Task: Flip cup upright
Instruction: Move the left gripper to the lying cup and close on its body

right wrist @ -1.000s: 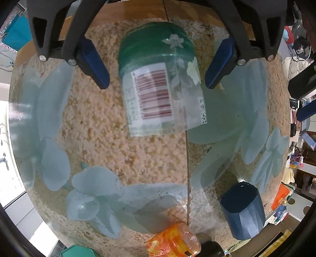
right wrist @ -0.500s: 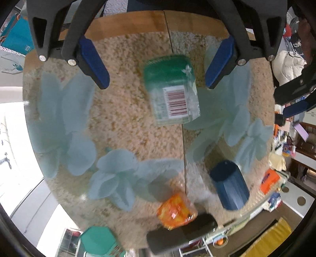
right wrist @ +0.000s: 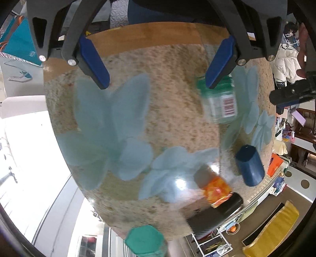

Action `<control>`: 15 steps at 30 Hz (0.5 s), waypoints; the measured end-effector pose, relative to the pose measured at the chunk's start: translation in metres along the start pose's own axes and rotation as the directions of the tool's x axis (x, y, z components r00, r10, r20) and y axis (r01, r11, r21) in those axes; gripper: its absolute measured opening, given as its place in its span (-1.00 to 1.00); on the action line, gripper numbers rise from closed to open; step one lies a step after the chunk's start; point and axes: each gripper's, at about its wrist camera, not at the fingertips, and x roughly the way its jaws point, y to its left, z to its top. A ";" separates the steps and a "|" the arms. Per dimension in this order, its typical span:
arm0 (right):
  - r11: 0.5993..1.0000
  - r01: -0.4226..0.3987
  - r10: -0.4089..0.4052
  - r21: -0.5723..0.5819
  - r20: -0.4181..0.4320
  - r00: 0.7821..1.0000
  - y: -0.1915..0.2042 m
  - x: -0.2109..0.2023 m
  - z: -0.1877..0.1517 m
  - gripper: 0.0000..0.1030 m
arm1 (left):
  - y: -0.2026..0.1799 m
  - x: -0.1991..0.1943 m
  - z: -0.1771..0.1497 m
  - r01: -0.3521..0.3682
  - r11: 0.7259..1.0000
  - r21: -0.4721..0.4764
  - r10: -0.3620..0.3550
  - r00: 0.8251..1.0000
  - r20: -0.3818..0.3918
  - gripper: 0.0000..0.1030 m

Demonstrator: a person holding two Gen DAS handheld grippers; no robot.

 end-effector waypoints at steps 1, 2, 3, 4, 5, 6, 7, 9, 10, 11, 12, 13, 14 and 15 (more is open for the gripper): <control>1.000 -0.001 0.001 0.001 -0.003 1.000 -0.005 0.000 0.001 0.89 | -0.005 0.007 0.001 -0.020 1.000 -0.011 0.020 1.000 -0.016 1.00; 1.000 -0.002 0.002 0.002 -0.003 1.000 -0.011 -0.001 0.002 0.89 | -0.008 0.012 0.000 -0.034 0.999 -0.013 0.034 0.999 -0.025 1.00; 1.000 -0.009 0.009 0.002 -0.003 1.000 -0.019 -0.003 0.002 0.89 | -0.013 0.018 0.001 -0.049 0.999 -0.019 0.048 0.998 -0.042 1.00; 1.000 -0.020 0.020 0.001 -0.002 1.000 -0.023 -0.003 0.003 0.89 | -0.016 0.023 0.001 -0.054 0.998 -0.025 0.053 0.997 -0.053 1.00; 0.999 -0.034 0.034 -0.001 0.002 0.999 -0.027 -0.003 0.003 0.89 | -0.019 0.029 0.002 -0.055 0.998 -0.032 0.053 0.996 -0.066 1.00; 0.999 -0.044 0.044 -0.006 0.000 0.999 -0.032 -0.003 0.003 0.89 | -0.022 0.035 0.003 -0.054 0.998 -0.043 0.050 0.996 -0.076 1.00; 0.999 -0.049 0.049 -0.012 -0.005 0.999 -0.036 -0.002 0.003 0.89 | -0.025 0.041 0.005 -0.050 0.997 -0.051 0.046 0.996 -0.080 1.00; 0.998 -0.058 0.058 -0.018 -0.020 0.998 -0.045 0.002 0.004 0.89 | -0.030 0.050 0.009 -0.054 0.996 -0.073 0.048 0.995 -0.089 1.00; 0.998 -0.062 0.062 -0.022 -0.028 0.998 -0.049 0.004 0.005 0.89 | -0.032 0.054 0.011 -0.057 0.995 -0.081 0.050 0.995 -0.091 1.00; 0.997 -0.066 0.065 -0.028 -0.035 0.997 -0.052 0.004 0.006 0.89 | -0.034 0.061 0.013 -0.065 0.993 -0.096 0.055 0.993 -0.099 1.00; 0.997 -0.067 0.066 -0.033 -0.037 0.997 -0.055 0.005 0.007 0.89 | -0.034 0.065 0.016 -0.067 0.992 -0.107 0.056 0.993 -0.105 1.00; 0.997 -0.068 0.066 -0.038 -0.039 0.997 -0.060 0.005 0.008 0.89 | -0.034 0.070 0.017 -0.071 0.990 -0.125 0.056 0.992 -0.113 1.00; 0.997 -0.068 0.066 -0.040 -0.041 0.997 -0.065 0.005 0.009 0.89 | -0.033 0.074 0.018 -0.068 0.987 -0.142 0.052 0.992 -0.116 1.00; 0.997 -0.070 0.068 -0.042 -0.042 0.997 -0.070 0.005 0.010 0.89 | -0.033 0.076 0.018 -0.066 0.986 -0.153 0.049 0.992 -0.116 1.00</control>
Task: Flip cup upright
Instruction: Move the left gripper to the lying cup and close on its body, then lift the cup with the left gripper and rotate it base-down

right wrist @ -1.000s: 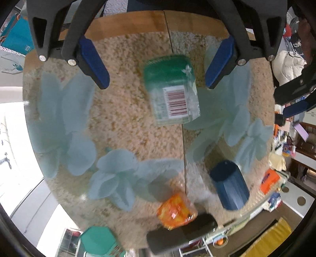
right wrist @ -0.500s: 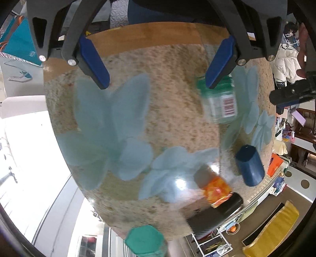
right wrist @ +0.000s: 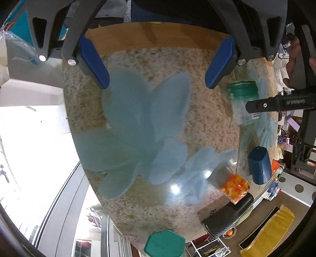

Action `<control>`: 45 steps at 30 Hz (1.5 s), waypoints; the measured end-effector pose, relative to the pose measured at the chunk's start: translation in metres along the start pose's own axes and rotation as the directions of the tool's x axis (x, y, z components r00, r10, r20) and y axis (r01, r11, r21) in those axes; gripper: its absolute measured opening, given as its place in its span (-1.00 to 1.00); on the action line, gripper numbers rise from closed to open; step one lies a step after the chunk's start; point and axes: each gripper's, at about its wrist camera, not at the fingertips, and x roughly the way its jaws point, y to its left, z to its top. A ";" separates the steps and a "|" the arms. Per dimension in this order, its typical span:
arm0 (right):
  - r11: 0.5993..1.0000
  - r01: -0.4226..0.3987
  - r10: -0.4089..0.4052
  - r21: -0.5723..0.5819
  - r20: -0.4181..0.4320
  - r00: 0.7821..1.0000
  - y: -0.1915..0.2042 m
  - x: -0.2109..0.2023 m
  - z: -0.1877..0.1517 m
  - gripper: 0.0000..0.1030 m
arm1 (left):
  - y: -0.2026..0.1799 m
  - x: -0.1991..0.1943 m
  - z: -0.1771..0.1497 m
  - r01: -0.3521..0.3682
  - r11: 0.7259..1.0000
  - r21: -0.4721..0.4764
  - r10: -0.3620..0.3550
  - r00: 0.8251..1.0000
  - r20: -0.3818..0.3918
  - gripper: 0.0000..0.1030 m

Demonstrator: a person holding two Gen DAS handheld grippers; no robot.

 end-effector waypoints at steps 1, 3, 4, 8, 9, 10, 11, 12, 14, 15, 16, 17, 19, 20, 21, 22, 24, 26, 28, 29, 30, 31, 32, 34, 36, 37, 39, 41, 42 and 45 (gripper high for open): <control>1.000 -0.003 0.003 0.000 -0.001 1.000 -0.004 0.000 0.001 0.89 | 0.001 0.004 0.001 -0.005 1.000 -0.017 0.005 1.000 -0.002 1.00; 1.000 -0.009 0.009 0.005 -0.005 1.000 -0.012 0.000 0.003 0.89 | 0.004 0.013 0.002 -0.026 0.999 -0.044 0.025 1.000 -0.014 1.00; 1.000 -0.012 0.012 0.006 -0.007 1.000 -0.016 0.000 0.003 0.89 | 0.004 0.017 0.003 -0.031 0.998 -0.054 0.029 0.999 -0.024 1.00; 1.000 -0.022 0.022 0.007 -0.023 0.999 -0.027 0.003 0.006 0.89 | 0.006 0.030 0.004 -0.044 0.995 -0.087 0.040 0.998 -0.047 0.99; 1.000 -0.024 0.024 0.005 -0.025 0.999 -0.029 0.003 0.007 0.89 | 0.005 0.033 0.004 -0.042 0.995 -0.089 0.038 0.998 -0.049 0.96; 1.000 -0.027 0.027 0.002 -0.026 0.999 -0.030 0.004 0.008 0.89 | 0.003 0.036 0.004 -0.045 0.995 -0.091 0.041 0.998 -0.052 0.82; 1.000 -0.029 0.029 0.001 -0.029 0.999 -0.032 0.004 0.008 0.89 | 0.003 0.038 0.003 -0.052 0.994 -0.096 0.046 0.997 -0.059 0.72; 1.000 -0.031 0.031 0.000 -0.033 0.999 -0.033 0.005 0.009 0.89 | 0.004 0.039 0.003 -0.054 0.993 -0.102 0.048 0.997 -0.058 0.69; 0.999 -0.034 0.034 0.000 -0.037 0.999 -0.035 0.007 0.011 0.89 | 0.005 0.037 0.003 -0.064 0.992 -0.108 0.060 0.997 -0.043 0.54; 0.999 -0.035 0.035 -0.001 -0.039 0.999 -0.036 0.007 0.011 0.89 | 0.003 0.035 0.002 -0.063 0.992 -0.107 0.059 0.997 -0.039 0.48; 0.999 -0.034 0.034 -0.001 -0.040 0.999 -0.037 0.007 0.011 0.89 | 0.002 0.033 0.003 -0.058 0.993 -0.105 0.055 0.998 -0.031 0.32; 0.999 -0.034 0.034 -0.001 -0.041 0.999 -0.037 0.007 0.012 0.89 | 0.004 0.031 0.003 -0.048 0.993 -0.106 0.046 0.999 -0.026 0.29; 0.999 -0.034 0.034 -0.002 -0.043 0.999 -0.037 0.008 0.013 0.89 | 0.003 0.030 0.005 -0.028 0.993 -0.115 0.025 0.999 -0.027 0.28; 0.999 -0.034 0.033 -0.003 -0.044 0.998 -0.037 0.008 0.013 0.89 | 0.003 0.031 0.003 -0.028 0.994 -0.110 0.025 0.999 -0.030 0.27; 0.999 -0.035 0.034 -0.004 -0.045 0.998 -0.037 0.008 0.014 0.89 | 0.001 0.032 0.002 -0.031 0.994 -0.103 0.029 0.999 -0.029 0.27; 0.999 -0.036 0.035 -0.005 -0.045 0.998 -0.037 0.008 0.014 0.89 | -0.002 0.032 0.001 -0.032 0.994 -0.100 0.029 0.999 -0.029 0.27; 0.999 -0.035 0.035 -0.008 -0.046 0.998 -0.035 0.010 0.016 0.89 | -0.005 0.034 -0.002 -0.025 0.994 -0.102 0.023 0.999 -0.024 0.25; 0.999 -0.035 0.034 -0.010 -0.044 0.998 -0.032 0.010 0.017 0.89 | -0.005 0.034 -0.003 -0.008 0.994 -0.110 0.007 1.000 -0.013 0.23; 0.999 -0.034 0.034 -0.014 -0.044 0.998 -0.030 0.010 0.017 0.89 | -0.002 0.029 -0.004 0.004 0.993 -0.114 -0.003 1.000 0.004 0.23; 0.999 -0.034 0.033 -0.015 -0.043 0.999 -0.030 0.010 0.017 0.89 | -0.001 0.025 -0.005 0.011 0.994 -0.113 -0.009 1.000 0.020 0.23; 0.999 -0.033 0.032 -0.015 -0.043 0.999 -0.029 0.010 0.017 0.89 | 0.008 0.012 0.001 0.019 0.994 -0.111 -0.015 0.999 0.033 0.23; 0.999 -0.032 0.031 -0.014 -0.043 0.999 -0.029 0.010 0.017 0.89 | 0.007 0.007 0.002 0.026 0.994 -0.108 -0.020 0.999 0.050 0.23; 0.999 -0.030 0.029 -0.013 -0.043 0.999 -0.028 0.011 0.017 0.89 | 0.006 0.000 0.003 0.037 0.994 -0.102 -0.029 0.997 0.077 0.23; 1.000 -0.028 0.027 -0.014 -0.042 0.999 -0.027 0.012 0.017 0.89 | 0.004 -0.013 0.005 0.060 0.994 -0.088 -0.048 0.991 0.124 0.23; 1.000 -0.025 0.024 -0.017 -0.036 0.999 -0.025 0.011 0.017 0.89 | 0.005 -0.026 0.007 0.080 0.995 -0.065 -0.067 0.981 0.182 0.23; 0.999 -0.025 0.025 -0.019 -0.032 0.999 -0.023 0.009 0.017 0.89 | 0.004 -0.033 0.008 0.087 0.995 -0.050 -0.074 0.973 0.219 0.23; 0.999 -0.023 0.022 -0.026 -0.016 1.000 -0.021 0.006 0.018 0.89 | 0.000 -0.044 0.007 0.095 0.995 -0.023 -0.084 0.955 0.283 0.23; 0.999 -0.018 0.018 -0.033 0.003 1.000 -0.019 0.001 0.018 0.89 | -0.002 -0.054 0.007 0.089 0.996 0.010 -0.087 0.933 0.350 0.23; 0.999 -0.015 0.016 -0.036 0.010 1.000 -0.019 0.000 0.018 0.89 | 0.001 -0.059 0.008 0.081 0.996 0.025 -0.084 0.922 0.377 0.23; 0.999 -0.004 0.005 -0.041 0.027 1.000 -0.018 -0.005 0.017 0.89 | 0.005 -0.070 0.007 0.040 0.997 0.066 -0.067 0.879 0.473 0.23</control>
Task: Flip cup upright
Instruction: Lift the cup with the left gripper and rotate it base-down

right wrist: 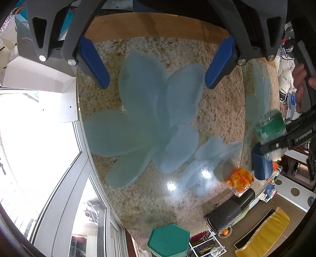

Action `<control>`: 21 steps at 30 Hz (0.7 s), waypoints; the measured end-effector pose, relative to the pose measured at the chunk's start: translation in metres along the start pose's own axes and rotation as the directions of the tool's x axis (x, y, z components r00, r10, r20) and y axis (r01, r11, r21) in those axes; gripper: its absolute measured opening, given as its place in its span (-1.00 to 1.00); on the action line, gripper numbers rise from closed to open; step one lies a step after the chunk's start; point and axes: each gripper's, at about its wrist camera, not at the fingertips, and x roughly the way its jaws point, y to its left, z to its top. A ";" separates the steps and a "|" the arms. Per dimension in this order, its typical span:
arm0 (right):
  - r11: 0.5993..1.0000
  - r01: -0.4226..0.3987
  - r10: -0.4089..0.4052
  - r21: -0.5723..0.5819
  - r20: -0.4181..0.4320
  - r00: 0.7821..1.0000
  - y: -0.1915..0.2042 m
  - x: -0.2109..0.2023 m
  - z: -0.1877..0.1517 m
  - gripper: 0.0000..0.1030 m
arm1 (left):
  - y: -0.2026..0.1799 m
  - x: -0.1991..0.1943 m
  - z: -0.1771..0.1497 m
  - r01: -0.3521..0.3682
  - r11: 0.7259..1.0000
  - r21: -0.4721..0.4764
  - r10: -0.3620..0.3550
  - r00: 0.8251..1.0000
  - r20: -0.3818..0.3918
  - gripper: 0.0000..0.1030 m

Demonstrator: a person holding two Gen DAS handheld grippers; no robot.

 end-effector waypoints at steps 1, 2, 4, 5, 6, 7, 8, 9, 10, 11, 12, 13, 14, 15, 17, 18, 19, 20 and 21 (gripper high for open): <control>1.000 0.004 -0.003 -0.001 0.002 1.000 0.000 -0.001 0.000 0.89 | 0.002 -0.004 -0.001 0.000 1.000 0.011 0.000 1.000 0.029 0.23; 1.000 0.008 -0.008 -0.001 0.003 1.000 0.000 -0.001 -0.001 0.89 | 0.002 -0.007 0.000 -0.002 1.000 0.024 0.000 0.998 0.065 0.23; 1.000 0.015 -0.015 0.004 0.001 1.000 -0.002 0.000 -0.002 0.89 | -0.001 -0.010 0.003 -0.011 0.998 0.056 0.004 0.991 0.132 0.24; 1.000 0.021 -0.021 0.005 -0.002 1.000 -0.002 0.000 -0.002 0.89 | -0.003 -0.011 0.000 -0.021 0.997 0.081 0.006 0.985 0.173 0.24; 1.000 0.027 -0.027 0.006 -0.003 1.000 -0.003 0.000 -0.002 0.89 | -0.008 -0.008 -0.001 -0.023 0.995 0.098 0.003 0.980 0.198 0.24; 0.999 0.033 -0.033 0.005 -0.004 0.999 -0.005 0.000 -0.004 0.89 | -0.010 -0.008 -0.004 -0.025 0.993 0.119 -0.003 0.974 0.226 0.24; 0.999 0.040 -0.040 0.002 -0.005 0.999 -0.006 0.000 -0.005 0.89 | -0.012 -0.007 -0.008 -0.028 0.990 0.140 -0.009 0.967 0.254 0.24; 0.999 0.047 -0.047 0.000 -0.005 0.999 -0.007 -0.001 -0.006 0.89 | -0.016 -0.003 -0.010 -0.030 0.987 0.157 -0.015 0.961 0.275 0.24; 0.999 0.054 -0.054 -0.002 -0.004 0.999 -0.008 -0.001 -0.007 0.89 | -0.018 -0.002 -0.014 -0.032 0.984 0.177 -0.023 0.954 0.298 0.24; 0.998 0.059 -0.059 -0.005 -0.005 0.998 -0.009 -0.002 -0.008 0.89 | -0.021 -0.001 -0.019 -0.047 0.979 0.200 -0.021 0.946 0.325 0.24; 0.998 0.065 -0.066 -0.007 -0.005 0.998 -0.011 -0.002 -0.009 0.89 | -0.024 0.001 -0.023 -0.067 0.973 0.221 -0.017 0.935 0.355 0.24; 0.998 0.069 -0.069 -0.009 -0.007 0.998 -0.012 -0.002 -0.010 0.89 | -0.027 0.004 -0.027 -0.084 0.969 0.234 -0.012 0.924 0.381 0.25; 0.998 0.069 -0.069 -0.010 -0.010 0.998 -0.014 -0.002 -0.012 0.89 | -0.029 0.005 -0.033 -0.108 0.964 0.243 -0.002 0.911 0.413 0.25; 0.997 0.071 -0.071 -0.008 -0.015 0.997 -0.017 -0.002 -0.014 0.89 | -0.031 0.008 -0.036 -0.122 0.962 0.244 0.007 0.905 0.425 0.25; 0.996 0.086 -0.087 -0.013 -0.022 0.996 -0.019 -0.002 -0.017 0.89 | -0.033 0.015 -0.043 -0.147 0.957 0.248 0.023 0.896 0.443 0.25; 0.995 0.099 -0.100 -0.021 -0.023 0.995 -0.020 -0.002 -0.019 0.89 | -0.033 0.018 -0.046 -0.158 0.956 0.248 0.031 0.893 0.449 0.25; 0.993 0.114 -0.114 -0.032 -0.022 0.993 -0.020 -0.003 -0.020 0.89 | -0.033 0.021 -0.048 -0.159 0.955 0.248 0.033 0.893 0.448 0.25; 0.993 0.114 -0.115 -0.035 -0.023 0.993 -0.020 -0.004 -0.022 0.89 | -0.033 0.024 -0.050 -0.160 0.956 0.248 0.034 0.894 0.446 0.25; 0.993 0.110 -0.111 -0.037 -0.024 0.994 -0.021 -0.004 -0.023 0.89 | -0.034 0.025 -0.053 -0.161 0.956 0.247 0.034 0.893 0.448 0.25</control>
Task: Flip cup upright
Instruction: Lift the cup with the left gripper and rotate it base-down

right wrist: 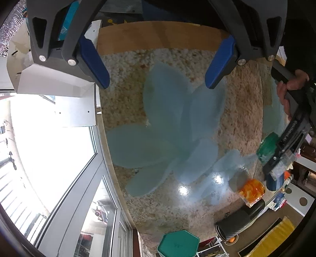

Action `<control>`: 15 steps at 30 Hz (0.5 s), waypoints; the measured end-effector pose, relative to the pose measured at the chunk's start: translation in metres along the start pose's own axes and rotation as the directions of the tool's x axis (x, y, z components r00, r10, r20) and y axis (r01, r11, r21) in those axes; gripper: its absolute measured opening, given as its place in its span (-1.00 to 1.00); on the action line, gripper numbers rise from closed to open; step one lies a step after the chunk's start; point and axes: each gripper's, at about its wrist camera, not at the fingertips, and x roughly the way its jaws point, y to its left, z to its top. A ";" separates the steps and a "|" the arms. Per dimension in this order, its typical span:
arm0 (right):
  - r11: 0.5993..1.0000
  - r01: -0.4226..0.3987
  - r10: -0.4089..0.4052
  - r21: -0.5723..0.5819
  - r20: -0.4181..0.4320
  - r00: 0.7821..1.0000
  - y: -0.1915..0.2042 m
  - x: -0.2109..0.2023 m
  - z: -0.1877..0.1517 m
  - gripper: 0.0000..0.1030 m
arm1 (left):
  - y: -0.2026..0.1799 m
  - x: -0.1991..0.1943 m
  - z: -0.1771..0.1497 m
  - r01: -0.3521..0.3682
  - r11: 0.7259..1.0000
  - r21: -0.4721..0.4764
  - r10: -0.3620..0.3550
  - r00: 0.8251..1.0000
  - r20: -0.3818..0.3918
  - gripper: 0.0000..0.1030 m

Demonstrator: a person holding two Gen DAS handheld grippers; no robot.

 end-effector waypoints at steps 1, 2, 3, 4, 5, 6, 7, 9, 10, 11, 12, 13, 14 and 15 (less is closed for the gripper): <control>1.000 0.000 0.000 -0.003 0.000 1.000 0.000 0.000 -0.001 0.89 | -0.001 0.000 -0.003 -0.006 1.000 -0.001 0.006 1.000 0.005 0.26; 1.000 0.003 -0.003 -0.006 -0.001 1.000 0.000 0.000 -0.002 0.89 | -0.003 0.001 -0.006 -0.014 1.000 -0.001 0.015 1.000 0.011 0.26; 1.000 0.006 -0.006 -0.008 -0.002 1.000 0.001 0.000 -0.002 0.89 | -0.003 0.002 -0.008 -0.021 1.000 -0.002 0.021 1.000 0.013 0.26; 1.000 0.008 -0.008 -0.011 -0.003 1.000 0.001 0.001 -0.002 0.89 | -0.004 0.002 -0.010 -0.031 1.000 -0.005 0.031 0.999 0.013 0.26; 1.000 0.011 -0.011 -0.012 -0.005 1.000 0.001 0.001 -0.002 0.89 | -0.005 0.003 -0.012 -0.037 0.999 -0.008 0.037 0.999 0.014 0.26; 1.000 0.013 -0.013 -0.013 -0.007 1.000 0.002 0.002 -0.003 0.89 | -0.005 0.004 -0.014 -0.040 0.999 -0.009 0.040 0.999 0.011 0.26; 1.000 0.013 -0.013 -0.014 -0.008 1.000 0.002 0.002 -0.004 0.89 | -0.006 0.005 -0.015 -0.042 0.999 -0.007 0.042 0.999 0.007 0.26; 1.000 0.015 -0.015 -0.014 -0.011 1.000 0.004 0.003 -0.006 0.89 | -0.007 0.006 -0.017 -0.042 0.999 -0.006 0.042 0.999 0.011 0.27; 1.000 0.016 -0.016 -0.014 -0.013 1.000 0.003 0.003 -0.007 0.89 | -0.007 0.006 -0.018 -0.040 0.999 -0.008 0.040 0.999 0.009 0.27; 1.000 0.017 -0.017 -0.011 -0.015 1.000 0.002 0.004 -0.008 0.89 | -0.007 0.007 -0.017 -0.039 0.999 -0.010 0.039 0.999 0.005 0.27; 1.000 0.018 -0.018 -0.009 -0.019 1.000 0.002 0.004 -0.008 0.89 | -0.008 0.007 -0.018 -0.043 0.999 -0.009 0.043 0.999 0.006 0.27; 1.000 0.021 -0.021 -0.007 -0.022 1.000 0.001 0.005 -0.009 0.89 | -0.009 0.007 -0.018 -0.048 0.999 -0.005 0.048 0.999 0.007 0.27; 1.000 0.024 -0.024 -0.006 -0.025 0.999 0.001 0.005 -0.010 0.89 | -0.011 0.007 -0.019 -0.053 0.999 0.000 0.053 0.999 0.009 0.27; 1.000 0.024 -0.025 -0.006 -0.028 0.999 0.000 0.005 -0.010 0.89 | -0.011 0.007 -0.020 -0.050 0.999 -0.001 0.050 0.999 0.006 0.27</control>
